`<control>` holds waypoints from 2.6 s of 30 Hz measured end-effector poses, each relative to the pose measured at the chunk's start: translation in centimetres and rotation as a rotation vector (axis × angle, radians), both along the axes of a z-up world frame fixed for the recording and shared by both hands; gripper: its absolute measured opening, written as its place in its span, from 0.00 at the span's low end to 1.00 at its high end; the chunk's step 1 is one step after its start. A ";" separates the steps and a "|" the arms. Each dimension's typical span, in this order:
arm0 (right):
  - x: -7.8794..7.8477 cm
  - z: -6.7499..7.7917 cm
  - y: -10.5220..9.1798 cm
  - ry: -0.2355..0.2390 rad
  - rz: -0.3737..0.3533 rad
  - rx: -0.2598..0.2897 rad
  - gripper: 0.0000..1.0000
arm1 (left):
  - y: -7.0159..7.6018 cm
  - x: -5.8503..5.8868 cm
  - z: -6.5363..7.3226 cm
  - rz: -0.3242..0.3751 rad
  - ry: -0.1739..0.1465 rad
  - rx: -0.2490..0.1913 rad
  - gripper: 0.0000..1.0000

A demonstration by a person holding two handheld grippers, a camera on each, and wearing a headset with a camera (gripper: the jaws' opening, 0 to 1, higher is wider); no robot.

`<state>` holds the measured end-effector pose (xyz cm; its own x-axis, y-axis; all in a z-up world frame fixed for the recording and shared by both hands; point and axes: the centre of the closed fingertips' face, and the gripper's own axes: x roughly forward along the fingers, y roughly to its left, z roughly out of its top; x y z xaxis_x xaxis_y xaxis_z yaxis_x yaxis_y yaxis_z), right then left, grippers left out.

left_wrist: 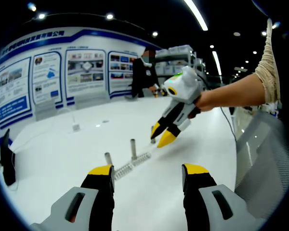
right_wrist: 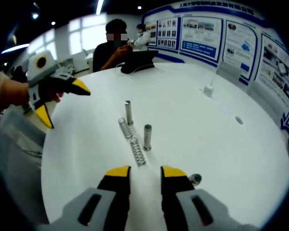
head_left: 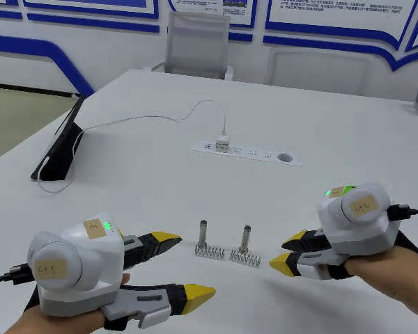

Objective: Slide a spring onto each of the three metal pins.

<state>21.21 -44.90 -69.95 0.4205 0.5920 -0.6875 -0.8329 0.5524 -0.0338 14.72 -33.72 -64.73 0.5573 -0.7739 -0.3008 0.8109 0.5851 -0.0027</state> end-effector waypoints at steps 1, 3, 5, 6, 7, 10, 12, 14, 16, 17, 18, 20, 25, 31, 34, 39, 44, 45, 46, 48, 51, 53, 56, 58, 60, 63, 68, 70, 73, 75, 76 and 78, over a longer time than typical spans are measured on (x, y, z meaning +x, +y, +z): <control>0.1 -0.1 0.3 -0.001 0.010 -0.002 0.25 | 0.0 0.0 0.0 0.001 0.001 0.002 0.57; 0.0 -0.3 0.9 0.004 0.027 -0.001 0.25 | 0.1 0.0 -0.1 0.002 0.002 0.003 0.57; 0.1 -0.5 1.3 0.007 0.037 -0.004 0.25 | 0.2 0.0 -0.1 0.005 0.002 0.005 0.57; 0.2 -0.7 1.5 0.011 0.045 -0.006 0.25 | 0.2 0.0 -0.1 0.007 0.003 0.004 0.57; 0.2 -0.8 1.7 0.013 0.050 -0.007 0.25 | 0.3 0.0 -0.1 0.008 0.003 0.004 0.57; 0.2 -1.1 2.2 0.019 0.066 -0.011 0.24 | 0.4 0.0 -0.1 0.012 0.004 0.004 0.57; 0.3 -1.3 2.5 0.021 0.078 -0.018 0.23 | 0.4 -0.1 -0.2 0.013 0.005 0.005 0.57; 0.3 -1.6 2.7 0.027 0.088 -0.025 0.23 | 0.5 -0.1 -0.2 0.015 0.007 0.007 0.57; 0.3 -1.9 2.8 0.029 0.098 -0.036 0.22 | 0.5 -0.1 -0.2 0.016 0.008 0.006 0.57; 0.3 -2.2 2.8 0.031 0.103 -0.045 0.22 | 0.5 -0.1 -0.3 0.017 0.008 0.006 0.57; 0.4 -2.3 2.8 0.033 0.108 -0.050 0.21 | 0.6 -0.1 -0.3 0.018 0.008 0.006 0.57; 0.4 -2.5 2.8 0.037 0.111 -0.055 0.21 | 0.6 -0.1 -0.3 0.020 0.009 0.005 0.57; 0.5 -2.9 2.9 0.045 0.120 -0.065 0.19 | 0.7 -0.1 -0.4 0.023 0.011 0.005 0.57; 0.5 -3.4 3.0 0.067 0.133 -0.082 0.17 | 0.8 -0.2 -0.4 0.027 0.013 0.003 0.56; 0.4 -3.4 3.0 0.076 0.132 -0.083 0.17 | 0.9 -0.2 -0.5 0.031 0.014 0.002 0.56; 0.3 -3.5 3.0 0.086 0.135 -0.091 0.15 | 1.0 -0.3 -0.6 0.033 0.016 0.002 0.56; 0.1 -3.8 2.8 0.101 0.131 -0.096 0.13 | 0.9 -0.4 -0.6 0.030 0.017 0.006 0.56; 0.1 -3.8 2.8 0.103 0.131 -0.093 0.12 | 0.9 -0.4 -0.6 0.029 0.017 0.005 0.56; 0.1 -3.8 2.8 0.100 0.135 -0.097 0.12 | 0.8 -0.4 -0.6 0.028 0.017 0.005 0.56; 0.0 -3.8 2.8 0.098 0.138 -0.102 0.12 | 0.8 -0.5 -0.6 0.026 0.017 0.007 0.56; -0.1 -3.8 2.6 0.094 0.141 -0.110 0.12 | 0.7 -0.5 -0.6 0.022 0.016 0.008 0.56; -0.2 -3.6 2.6 0.095 0.145 -0.110 0.12 | 0.6 -0.5 -0.6 0.020 0.016 0.009 0.56; -0.6 -3.0 2.6 0.091 0.153 -0.106 0.12 | 0.5 -0.6 -0.7 0.014 0.017 0.011 0.56; -0.9 -2.6 2.6 0.084 0.166 -0.108 0.12 | 0.3 -0.6 -0.7 0.008 0.017 0.012 0.56; -1.2 -2.3 2.6 0.081 0.176 -0.110 0.12 | 0.1 -0.6 -0.7 0.003 0.016 0.013 0.55; -1.8 -1.7 2.5 0.071 0.201 -0.117 0.12 | -0.4 -0.7 -0.6 -0.012 0.014 0.016 0.55; -3.0 -0.7 2.4 0.061 0.244 -0.134 0.12 | -1.1 -0.9 -0.6 -0.033 0.011 0.022 0.55; -3.4 -0.3 2.4 0.057 0.258 -0.138 0.12 | -1.3 -0.9 -0.6 -0.039 0.010 0.022 0.54; -4.2 0.4 2.5 0.048 0.286 -0.147 0.12 | -1.6 -1.1 -0.5 -0.052 0.007 0.024 0.54; -4.6 0.8 2.6 0.045 0.303 -0.150 0.12 | -1.8 -1.2 -0.5 -0.059 0.006 0.026 0.54; -4.9 1.0 2.6 0.040 0.317 -0.155 0.12 | -1.9 -1.3 -0.5 -0.064 0.005 0.027 0.53; -5.4 1.4 2.8 0.037 0.337 -0.159 0.12 | -2.1 -1.4 -0.5 -0.071 0.004 0.030 0.53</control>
<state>15.78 -42.06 -68.55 0.1937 0.5778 -0.7929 -0.9693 0.2375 -0.0636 13.30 -35.85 -65.23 0.4999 -0.8024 -0.3260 0.8506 0.5257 0.0107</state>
